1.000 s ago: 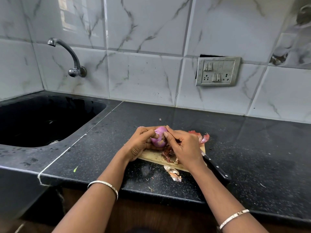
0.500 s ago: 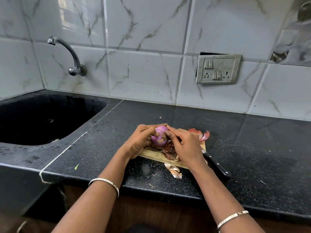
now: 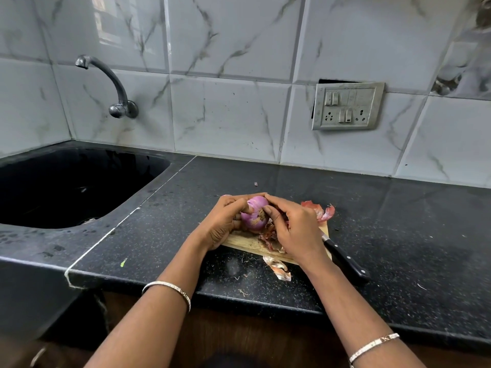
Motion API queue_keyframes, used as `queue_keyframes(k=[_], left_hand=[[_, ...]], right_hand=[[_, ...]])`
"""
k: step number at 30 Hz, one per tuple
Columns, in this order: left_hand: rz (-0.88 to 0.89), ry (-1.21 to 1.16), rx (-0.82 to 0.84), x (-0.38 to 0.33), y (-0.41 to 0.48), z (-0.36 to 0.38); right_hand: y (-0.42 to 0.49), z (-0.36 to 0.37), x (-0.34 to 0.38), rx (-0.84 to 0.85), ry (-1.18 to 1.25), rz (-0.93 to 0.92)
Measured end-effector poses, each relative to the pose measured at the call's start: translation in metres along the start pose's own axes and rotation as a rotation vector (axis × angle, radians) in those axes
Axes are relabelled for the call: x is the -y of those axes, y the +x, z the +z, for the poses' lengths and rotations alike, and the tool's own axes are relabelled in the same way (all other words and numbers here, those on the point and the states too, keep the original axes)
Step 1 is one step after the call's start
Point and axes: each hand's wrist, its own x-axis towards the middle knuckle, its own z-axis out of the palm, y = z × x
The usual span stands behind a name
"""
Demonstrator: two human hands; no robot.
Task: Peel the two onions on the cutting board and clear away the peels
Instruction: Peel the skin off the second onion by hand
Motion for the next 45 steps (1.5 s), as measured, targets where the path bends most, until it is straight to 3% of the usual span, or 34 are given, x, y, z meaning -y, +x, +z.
queue_keyframes(k=[8,21,33,38,45], left_hand=[[-0.037,-0.153,-0.03,0.001,0.005,0.001],[-0.051,-0.068,0.013,0.005,0.006,-0.002],[-0.022,-0.001,-0.005,0.002,0.005,-0.001],[-0.034,-0.04,0.006,0.003,0.004,-0.001],[-0.037,-0.114,-0.001,0.004,0.006,-0.004]], right_hand=[[0.001,-0.002,0.006,0.01,0.102,0.032],[0.002,0.001,0.003,0.051,0.171,0.132],[0.001,0.001,0.002,0.049,0.116,0.087],[0.0,0.003,0.005,0.124,0.051,0.056],[-0.001,-0.002,0.01,0.043,0.129,0.076]])
